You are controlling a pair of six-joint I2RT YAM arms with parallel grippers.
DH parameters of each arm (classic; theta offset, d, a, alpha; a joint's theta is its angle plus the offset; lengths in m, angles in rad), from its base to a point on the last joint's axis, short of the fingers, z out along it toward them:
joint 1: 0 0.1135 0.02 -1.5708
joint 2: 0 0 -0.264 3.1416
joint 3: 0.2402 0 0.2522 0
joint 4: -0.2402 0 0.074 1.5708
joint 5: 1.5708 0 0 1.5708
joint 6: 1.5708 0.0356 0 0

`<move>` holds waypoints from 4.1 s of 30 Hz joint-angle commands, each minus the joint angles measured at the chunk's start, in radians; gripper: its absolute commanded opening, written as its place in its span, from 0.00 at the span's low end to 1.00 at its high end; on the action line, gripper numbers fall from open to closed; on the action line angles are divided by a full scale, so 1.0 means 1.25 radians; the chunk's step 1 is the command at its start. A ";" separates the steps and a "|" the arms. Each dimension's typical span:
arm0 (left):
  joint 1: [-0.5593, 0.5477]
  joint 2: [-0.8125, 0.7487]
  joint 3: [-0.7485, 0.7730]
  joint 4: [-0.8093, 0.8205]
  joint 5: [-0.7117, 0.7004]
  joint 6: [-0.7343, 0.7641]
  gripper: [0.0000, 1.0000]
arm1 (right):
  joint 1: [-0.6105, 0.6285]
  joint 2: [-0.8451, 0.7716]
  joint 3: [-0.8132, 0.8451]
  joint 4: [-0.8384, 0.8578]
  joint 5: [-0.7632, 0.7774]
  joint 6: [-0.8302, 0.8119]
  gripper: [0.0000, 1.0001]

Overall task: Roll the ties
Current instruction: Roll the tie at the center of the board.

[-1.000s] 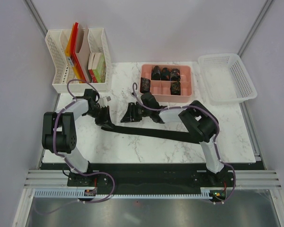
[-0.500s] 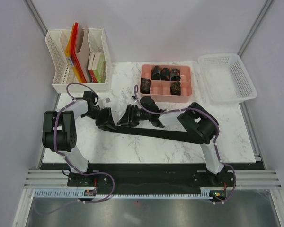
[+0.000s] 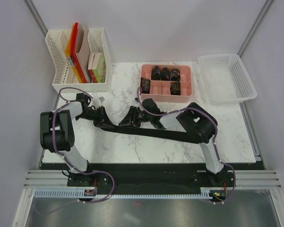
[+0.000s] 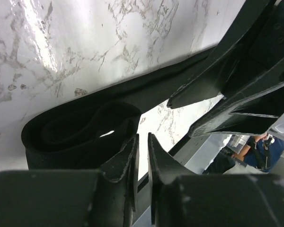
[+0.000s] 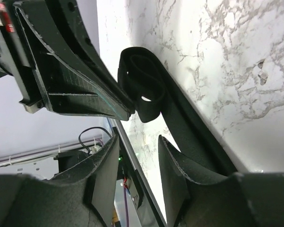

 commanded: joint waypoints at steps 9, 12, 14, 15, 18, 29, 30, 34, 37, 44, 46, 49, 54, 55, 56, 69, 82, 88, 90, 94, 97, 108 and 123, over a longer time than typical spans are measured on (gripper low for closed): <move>0.010 0.049 -0.003 0.030 -0.024 -0.044 0.04 | 0.042 0.059 0.076 -0.015 0.056 0.015 0.42; 0.011 0.069 0.000 0.034 -0.018 -0.049 0.02 | 0.049 0.071 0.096 -0.030 0.066 0.012 0.42; 0.011 0.076 0.000 0.040 -0.010 -0.052 0.02 | 0.053 0.077 0.107 -0.044 0.071 0.010 0.42; 0.013 0.077 -0.002 0.040 -0.010 -0.054 0.02 | 0.054 0.083 0.109 -0.046 0.072 0.010 0.42; 0.011 0.082 -0.004 0.046 0.001 -0.060 0.02 | 0.057 0.092 0.119 -0.063 0.080 0.007 0.42; 0.011 0.075 -0.013 0.061 0.027 -0.067 0.02 | 0.062 0.110 0.155 -0.185 0.126 -0.034 0.36; 0.011 0.074 -0.013 0.061 0.030 -0.067 0.02 | 0.062 0.114 0.158 -0.195 0.130 -0.037 0.31; 0.016 0.048 -0.013 0.060 0.055 -0.069 0.04 | 0.062 0.115 0.162 -0.236 0.137 -0.060 0.20; 0.030 0.001 -0.005 0.051 0.078 -0.060 0.10 | 0.060 0.115 0.157 -0.256 0.137 -0.076 0.11; 0.096 -0.049 0.058 -0.083 -0.077 0.100 0.33 | 0.059 0.122 0.155 -0.277 0.141 -0.099 0.00; 0.100 -0.026 0.084 -0.115 -0.113 0.159 0.37 | 0.058 0.125 0.158 -0.280 0.141 -0.103 0.00; 0.100 -0.009 0.099 -0.133 -0.133 0.185 0.55 | 0.058 0.130 0.162 -0.286 0.142 -0.108 0.00; 0.094 0.026 0.115 -0.136 -0.134 0.233 0.55 | 0.058 0.130 0.168 -0.295 0.145 -0.119 0.00; 0.095 0.022 0.120 -0.140 -0.111 0.265 0.54 | 0.057 0.128 0.168 -0.296 0.143 -0.121 0.00; 0.095 0.012 0.117 -0.138 -0.106 0.342 0.55 | 0.057 0.128 0.169 -0.296 0.142 -0.124 0.00; 0.103 -0.117 0.019 -0.166 0.020 1.302 0.68 | 0.057 0.130 0.182 -0.350 0.127 -0.206 0.00; 0.052 -0.121 0.029 -0.164 0.098 1.276 0.57 | 0.057 0.126 0.192 -0.349 0.115 -0.217 0.00; 0.019 -0.106 0.019 -0.005 -0.070 0.886 0.55 | 0.056 0.124 0.194 -0.346 0.121 -0.212 0.00; 0.036 -0.053 0.060 -0.017 -0.120 0.760 0.55 | 0.057 0.119 0.192 -0.347 0.125 -0.211 0.00; 0.100 -0.001 0.136 -0.167 -0.090 0.594 0.56 | 0.057 0.117 0.195 -0.346 0.127 -0.202 0.00; 0.107 -0.001 0.109 -0.181 -0.059 0.512 0.55 | 0.057 0.124 0.200 -0.345 0.130 -0.200 0.00; 0.107 0.048 0.087 -0.123 -0.017 0.399 0.57 | 0.057 0.137 0.211 -0.336 0.141 -0.190 0.00; 0.063 0.006 0.057 -0.057 -0.247 0.300 0.15 | 0.058 0.147 0.219 -0.325 0.138 -0.179 0.00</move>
